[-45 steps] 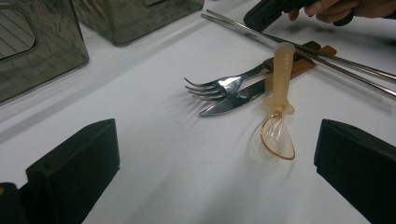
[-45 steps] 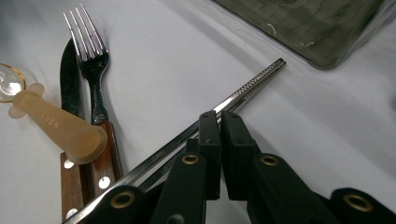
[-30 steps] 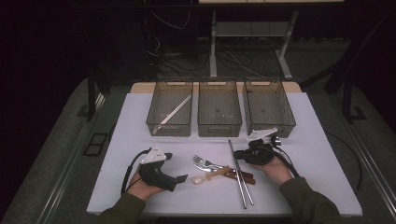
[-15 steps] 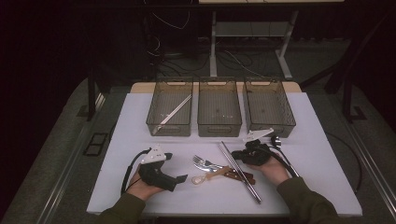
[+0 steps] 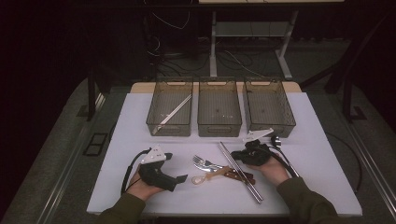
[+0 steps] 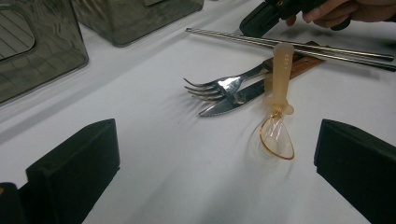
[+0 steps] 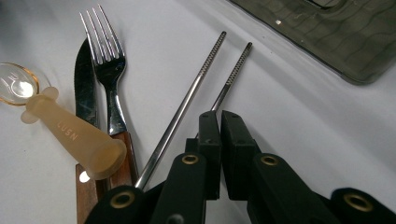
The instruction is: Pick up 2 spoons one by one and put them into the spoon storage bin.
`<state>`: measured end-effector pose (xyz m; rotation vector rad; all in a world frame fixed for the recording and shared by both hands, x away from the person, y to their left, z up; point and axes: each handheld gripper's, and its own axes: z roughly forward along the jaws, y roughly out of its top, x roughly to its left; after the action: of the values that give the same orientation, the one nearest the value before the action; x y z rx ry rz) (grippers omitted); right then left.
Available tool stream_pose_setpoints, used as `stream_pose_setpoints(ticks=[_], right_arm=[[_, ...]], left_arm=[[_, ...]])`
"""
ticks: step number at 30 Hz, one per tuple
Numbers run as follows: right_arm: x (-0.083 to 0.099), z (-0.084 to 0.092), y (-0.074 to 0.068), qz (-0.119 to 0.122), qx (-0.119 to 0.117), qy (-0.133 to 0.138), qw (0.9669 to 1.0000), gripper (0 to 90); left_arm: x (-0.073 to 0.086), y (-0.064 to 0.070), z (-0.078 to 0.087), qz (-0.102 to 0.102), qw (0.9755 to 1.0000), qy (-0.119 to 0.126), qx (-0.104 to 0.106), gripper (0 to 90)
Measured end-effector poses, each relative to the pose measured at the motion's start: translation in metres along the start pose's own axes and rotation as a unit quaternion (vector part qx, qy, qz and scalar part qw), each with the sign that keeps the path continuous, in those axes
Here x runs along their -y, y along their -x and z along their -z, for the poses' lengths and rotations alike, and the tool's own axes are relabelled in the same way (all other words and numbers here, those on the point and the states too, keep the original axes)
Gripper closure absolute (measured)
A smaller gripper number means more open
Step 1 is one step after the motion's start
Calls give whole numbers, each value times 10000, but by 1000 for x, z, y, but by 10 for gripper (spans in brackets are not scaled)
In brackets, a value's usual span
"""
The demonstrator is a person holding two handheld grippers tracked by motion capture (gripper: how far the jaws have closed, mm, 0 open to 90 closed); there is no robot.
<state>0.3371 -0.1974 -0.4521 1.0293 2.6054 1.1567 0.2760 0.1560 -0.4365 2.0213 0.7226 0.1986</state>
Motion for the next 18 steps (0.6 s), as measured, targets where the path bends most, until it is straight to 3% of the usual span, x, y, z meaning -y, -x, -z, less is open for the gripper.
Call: stream_pose_setpoints(ticks=[18], right_arm=[[-2, -1, -7, 157, -138, 52, 9998, 869]], left_arm=[[0, 0, 0, -1, 10000, 1, -3, 0]])
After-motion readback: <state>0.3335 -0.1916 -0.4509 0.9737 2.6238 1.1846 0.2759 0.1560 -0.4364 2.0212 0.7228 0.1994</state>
